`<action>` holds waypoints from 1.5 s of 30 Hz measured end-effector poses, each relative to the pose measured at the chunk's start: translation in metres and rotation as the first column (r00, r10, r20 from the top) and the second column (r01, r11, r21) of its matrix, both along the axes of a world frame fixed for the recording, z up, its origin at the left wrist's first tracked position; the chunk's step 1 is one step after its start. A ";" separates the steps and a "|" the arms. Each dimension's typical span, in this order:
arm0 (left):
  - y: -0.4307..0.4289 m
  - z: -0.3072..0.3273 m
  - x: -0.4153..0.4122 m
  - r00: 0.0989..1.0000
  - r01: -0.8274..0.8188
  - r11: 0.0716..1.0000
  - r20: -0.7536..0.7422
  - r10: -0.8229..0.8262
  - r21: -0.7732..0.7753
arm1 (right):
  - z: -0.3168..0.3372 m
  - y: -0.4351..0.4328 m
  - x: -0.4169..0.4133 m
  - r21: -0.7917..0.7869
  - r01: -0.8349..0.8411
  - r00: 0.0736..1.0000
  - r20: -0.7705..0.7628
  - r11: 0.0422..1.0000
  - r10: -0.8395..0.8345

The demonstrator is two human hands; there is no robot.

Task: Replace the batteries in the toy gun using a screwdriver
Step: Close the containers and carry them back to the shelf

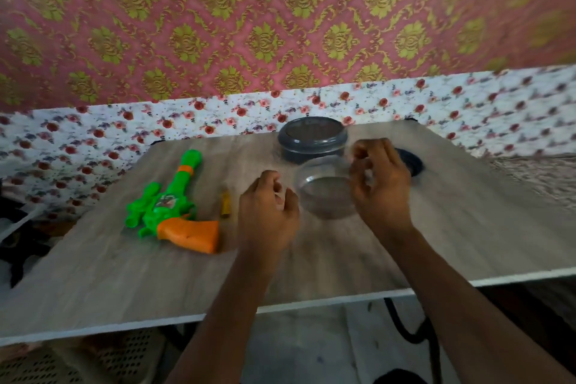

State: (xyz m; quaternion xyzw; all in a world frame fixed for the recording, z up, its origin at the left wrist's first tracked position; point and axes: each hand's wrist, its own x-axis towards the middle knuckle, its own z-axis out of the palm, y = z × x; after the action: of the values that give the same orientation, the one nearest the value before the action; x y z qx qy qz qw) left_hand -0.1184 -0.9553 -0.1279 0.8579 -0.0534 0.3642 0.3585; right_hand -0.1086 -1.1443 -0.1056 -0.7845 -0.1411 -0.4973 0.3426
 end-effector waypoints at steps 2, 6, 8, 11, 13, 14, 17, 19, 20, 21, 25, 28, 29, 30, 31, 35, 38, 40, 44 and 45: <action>-0.018 -0.001 0.008 0.999 0.016 1.000 -0.043 -0.016 -0.002 | -0.007 -0.034 0.006 0.074 0.082 0.992 -0.101 0.994 -0.074; -0.028 -0.012 0.024 0.999 0.015 1.000 -0.043 -0.015 -0.018 | -0.020 -0.074 0.027 0.016 0.206 0.880 -0.441 0.978 -0.178; -0.028 -0.018 0.028 0.998 0.046 0.997 -0.051 -0.049 -0.067 | -0.024 -0.086 0.041 -0.127 0.205 0.749 -0.618 0.970 -0.239; -0.021 -0.026 0.039 0.980 0.122 0.966 -0.126 -0.154 -0.229 | -0.027 -0.094 0.056 -0.265 0.204 0.564 -0.755 0.943 -0.334; -0.018 -0.027 0.042 0.968 0.142 0.929 -0.150 -0.203 -0.341 | -0.030 -0.097 0.060 -0.275 0.232 0.553 -0.752 0.933 -0.359; -0.018 -0.026 0.042 0.964 0.145 0.919 -0.159 -0.215 -0.366 | -0.030 -0.097 0.059 -0.273 0.251 0.565 -0.738 0.929 -0.369; -0.020 -0.025 0.041 0.946 0.183 0.907 -0.183 -0.267 -0.380 | -0.026 -0.097 0.052 -0.258 0.307 0.631 -0.666 0.916 -0.398; -0.021 -0.026 0.040 0.933 0.203 0.886 -0.192 -0.304 -0.416 | -0.023 -0.097 0.043 -0.239 0.350 0.699 -0.577 0.906 -0.422; -0.021 -0.026 0.040 0.930 0.206 0.880 -0.193 -0.311 -0.427 | -0.023 -0.094 0.038 -0.233 0.370 0.734 -0.521 0.899 -0.436; -0.021 -0.027 0.039 0.929 0.208 0.877 -0.194 -0.316 -0.434 | -0.022 -0.092 0.033 -0.231 0.390 0.767 -0.455 0.891 -0.453; -0.020 -0.026 0.037 0.930 0.211 0.875 -0.187 -0.317 -0.435 | -0.026 -0.079 0.023 -0.185 0.375 0.899 -0.165 0.908 -0.405; -0.019 -0.025 0.036 0.949 0.180 0.887 -0.161 -0.270 -0.425 | -0.021 -0.069 0.017 -0.153 0.179 0.983 -0.004 0.972 -0.182; -0.019 -0.025 0.035 0.960 0.169 0.891 -0.136 -0.246 -0.422 | -0.017 -0.063 0.012 -0.110 0.082 0.997 0.020 0.990 -0.081; -0.019 -0.023 0.034 0.972 0.151 0.899 -0.105 -0.211 -0.410 | -0.011 -0.055 0.006 -0.031 -0.029 0.999 0.030 0.999 0.030; -0.018 -0.022 0.033 0.982 0.130 0.910 -0.076 -0.173 -0.393 | -0.005 -0.048 -0.001 0.079 -0.144 0.989 0.031 0.986 0.142; -0.022 -0.015 0.026 0.978 0.188 0.904 -0.008 -0.208 -0.384 | 0.013 -0.022 -0.016 0.553 -0.379 0.888 -0.010 0.742 0.460; -0.029 -0.012 0.019 0.951 0.288 0.853 0.029 -0.307 -0.435 | 0.014 -0.011 -0.010 0.759 -0.373 0.818 -0.002 0.533 0.576; -0.030 -0.010 0.016 0.954 0.286 0.833 0.057 -0.295 -0.473 | 0.012 -0.006 -0.007 0.827 -0.299 0.815 -0.039 0.477 0.579; -0.032 -0.004 0.020 0.957 0.277 0.848 0.055 -0.283 -0.452 | 0.006 -0.007 0.003 0.730 -0.138 0.880 -0.220 0.670 0.421; -0.033 -0.002 0.024 0.964 0.256 0.874 0.041 -0.263 -0.414 | 0.006 -0.009 0.006 0.639 -0.083 0.900 -0.281 0.765 0.332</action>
State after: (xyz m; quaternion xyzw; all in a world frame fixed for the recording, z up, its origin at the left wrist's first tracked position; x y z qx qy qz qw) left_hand -0.0943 -0.9884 -0.1294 0.7500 -0.0862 0.3085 0.5787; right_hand -0.1023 -1.1532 -0.0991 -0.6902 0.0089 -0.3131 0.6523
